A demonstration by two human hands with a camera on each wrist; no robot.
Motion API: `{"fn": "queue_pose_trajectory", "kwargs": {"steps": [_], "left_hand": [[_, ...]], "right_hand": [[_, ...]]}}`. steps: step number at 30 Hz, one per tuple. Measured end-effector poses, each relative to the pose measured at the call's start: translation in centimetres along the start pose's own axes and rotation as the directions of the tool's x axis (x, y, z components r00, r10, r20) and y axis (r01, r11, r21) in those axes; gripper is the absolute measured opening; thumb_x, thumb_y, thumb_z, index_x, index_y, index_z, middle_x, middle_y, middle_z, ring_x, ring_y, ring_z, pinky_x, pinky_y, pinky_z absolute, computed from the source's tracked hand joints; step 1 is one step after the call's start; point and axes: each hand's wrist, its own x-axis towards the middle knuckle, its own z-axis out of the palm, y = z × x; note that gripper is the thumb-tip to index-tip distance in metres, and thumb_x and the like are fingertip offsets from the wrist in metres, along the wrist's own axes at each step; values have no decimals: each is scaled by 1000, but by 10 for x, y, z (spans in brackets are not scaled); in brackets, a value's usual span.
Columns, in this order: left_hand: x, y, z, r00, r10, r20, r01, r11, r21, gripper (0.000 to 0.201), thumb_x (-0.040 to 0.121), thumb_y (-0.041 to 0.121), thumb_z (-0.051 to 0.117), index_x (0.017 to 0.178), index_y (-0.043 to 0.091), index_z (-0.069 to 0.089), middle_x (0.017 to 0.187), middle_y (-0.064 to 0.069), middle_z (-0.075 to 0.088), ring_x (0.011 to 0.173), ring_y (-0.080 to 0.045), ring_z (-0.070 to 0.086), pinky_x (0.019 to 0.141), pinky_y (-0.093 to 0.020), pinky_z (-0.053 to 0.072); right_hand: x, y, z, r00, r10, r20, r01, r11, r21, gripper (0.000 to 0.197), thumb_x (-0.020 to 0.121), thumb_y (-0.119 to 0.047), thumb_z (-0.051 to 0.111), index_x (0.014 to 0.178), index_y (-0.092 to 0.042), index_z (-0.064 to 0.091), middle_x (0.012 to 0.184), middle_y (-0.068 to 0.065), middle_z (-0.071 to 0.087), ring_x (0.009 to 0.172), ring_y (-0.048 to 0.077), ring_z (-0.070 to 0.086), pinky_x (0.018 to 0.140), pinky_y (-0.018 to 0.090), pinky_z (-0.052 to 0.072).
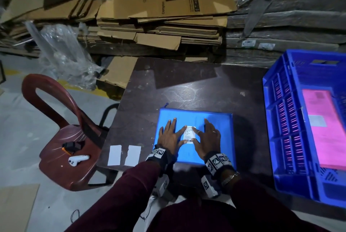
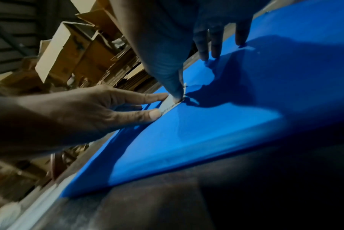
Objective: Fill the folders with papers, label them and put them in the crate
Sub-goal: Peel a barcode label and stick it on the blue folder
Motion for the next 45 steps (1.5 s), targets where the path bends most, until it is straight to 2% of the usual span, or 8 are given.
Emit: {"fn": "queue_pose_trajectory", "kwargs": {"steps": [5, 8, 10, 16, 21, 28, 36, 45], "left_hand": [[2, -4, 2, 1000, -4, 16, 4, 1000, -14, 71, 90, 71, 34, 152, 47, 9, 162, -3, -18, 150, -27, -11, 118, -57, 10], [1, -5, 3, 1000, -8, 24, 8, 1000, -8, 70, 90, 73, 29, 151, 49, 3, 161, -3, -23, 149, -27, -15, 118, -58, 7], [-1, -4, 4, 1000, -15, 15, 16, 1000, -15, 69, 91, 72, 28, 150, 50, 0, 161, -3, -24, 149, -26, -16, 117, -58, 5], [-6, -3, 7, 999, -27, -29, 25, 998, -56, 67, 92, 72, 28, 148, 55, -4, 162, -3, -20, 149, -21, -16, 117, -55, 2], [-7, -3, 10, 998, -20, -61, 18, 999, -48, 65, 94, 69, 28, 148, 54, -6, 162, -3, -19, 149, -21, -17, 118, -54, 1], [-7, -3, 15, 997, -2, -75, -1, 1000, -31, 62, 100, 60, 25, 149, 49, -10, 161, -7, -20, 149, -24, -19, 119, -57, 2], [-10, -3, 14, 998, 13, -62, -12, 1000, 9, 58, 102, 51, 22, 151, 46, -9, 161, -8, -19, 150, -28, -14, 119, -59, 3], [-30, 0, 20, 997, 55, -45, -53, 997, 50, 55, 104, 42, 22, 149, 52, -8, 161, -3, -22, 149, -26, -19, 117, -58, -2]], "right_hand": [[-7, 14, 9, 998, -36, 48, 43, 988, -147, 63, 94, -59, 38, 153, -44, 20, 165, 7, -9, 152, 31, -2, 118, 61, -2], [-6, 18, 11, 998, -10, 63, 19, 987, -158, 69, 90, -70, 20, 153, -47, 6, 164, 7, -13, 151, 32, -7, 117, 62, -6], [-7, 18, 9, 997, -18, 81, 31, 986, -166, 69, 92, -69, 21, 154, -45, 3, 164, 6, -15, 151, 31, -9, 117, 62, -7], [-25, 16, -3, 979, -111, 168, 134, 983, -128, 60, 99, -42, 45, 153, -45, 18, 164, 3, -13, 151, 28, -11, 118, 60, -5], [-41, 25, -9, 938, -256, 234, 283, 955, -89, 55, 99, -27, 47, 149, -40, 32, 165, 10, -1, 151, 35, 4, 117, 63, 12], [-47, 29, -1, 940, -246, 235, 270, 960, -76, 53, 102, -38, 33, 152, -47, 17, 164, 6, -11, 151, 31, -8, 117, 58, -4], [-18, 21, 0, 988, -94, 122, 105, 991, -85, 57, 101, -45, 37, 154, -44, 13, 165, 1, -8, 152, 29, -5, 119, 59, -2], [-12, 23, -1, 987, -90, 129, 101, 991, -83, 64, 101, -29, 35, 154, -42, 1, 165, 1, -13, 151, 27, -10, 119, 60, -2]]}}
